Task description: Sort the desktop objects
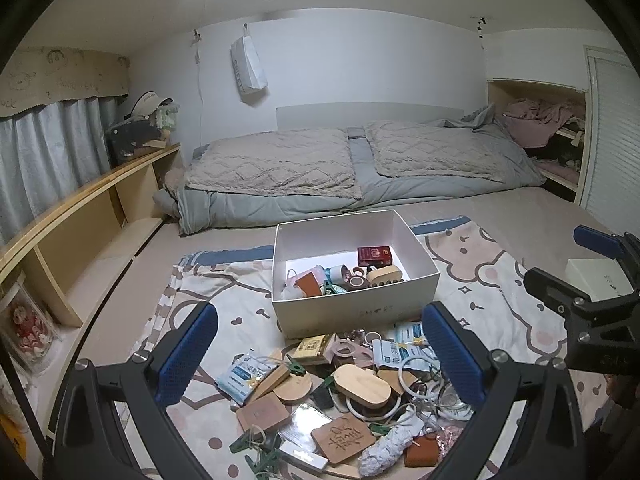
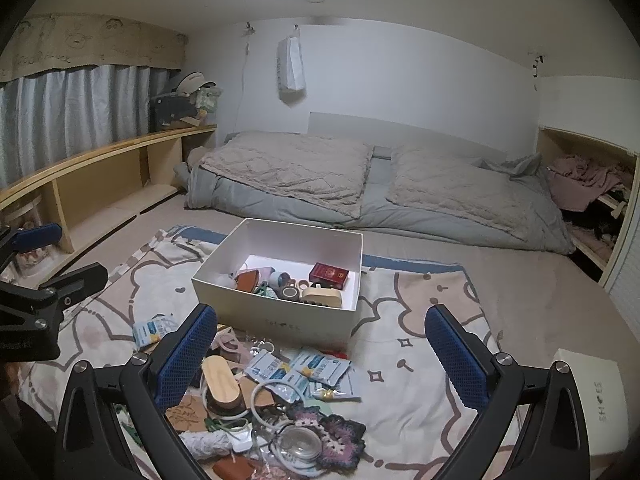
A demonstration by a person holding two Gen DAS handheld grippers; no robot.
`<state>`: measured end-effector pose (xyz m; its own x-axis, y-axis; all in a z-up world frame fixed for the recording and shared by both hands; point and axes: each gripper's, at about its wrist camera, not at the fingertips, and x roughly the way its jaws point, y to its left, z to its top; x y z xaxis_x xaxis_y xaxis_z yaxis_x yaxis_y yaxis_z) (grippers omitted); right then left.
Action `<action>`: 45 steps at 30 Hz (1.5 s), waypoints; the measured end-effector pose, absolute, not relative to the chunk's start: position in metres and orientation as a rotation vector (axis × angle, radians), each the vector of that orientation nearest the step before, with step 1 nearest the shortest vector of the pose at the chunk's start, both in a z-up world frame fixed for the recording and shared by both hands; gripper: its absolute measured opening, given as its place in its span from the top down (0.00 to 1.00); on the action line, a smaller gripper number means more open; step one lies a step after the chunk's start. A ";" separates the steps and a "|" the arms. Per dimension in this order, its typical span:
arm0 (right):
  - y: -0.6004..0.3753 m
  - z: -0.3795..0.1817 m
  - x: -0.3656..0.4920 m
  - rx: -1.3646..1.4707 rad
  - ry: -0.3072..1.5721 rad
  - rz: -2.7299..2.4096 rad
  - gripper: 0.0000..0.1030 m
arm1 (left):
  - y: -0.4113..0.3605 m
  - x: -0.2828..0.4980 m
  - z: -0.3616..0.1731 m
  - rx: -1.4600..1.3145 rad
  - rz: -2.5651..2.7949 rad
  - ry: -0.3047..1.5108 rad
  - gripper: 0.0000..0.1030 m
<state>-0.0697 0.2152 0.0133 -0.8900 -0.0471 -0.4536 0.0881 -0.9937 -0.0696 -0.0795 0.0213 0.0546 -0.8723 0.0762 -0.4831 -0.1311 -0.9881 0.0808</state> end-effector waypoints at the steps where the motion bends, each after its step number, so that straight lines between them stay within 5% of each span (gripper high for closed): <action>1: 0.214 0.013 -0.069 0.711 0.138 -2.987 0.00 | 0.021 -0.078 0.054 -0.751 2.936 0.167 0.00; 45: 0.206 0.015 -0.065 0.722 0.178 -2.978 0.00 | 0.015 -0.078 0.049 -0.783 2.966 0.147 0.00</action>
<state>-0.0648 0.2060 0.0150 -0.8868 -0.0428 -0.4601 0.0973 -0.9907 -0.0954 -0.0778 0.0150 0.0487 -0.8678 0.0437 -0.4950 -0.0924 -0.9929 0.0745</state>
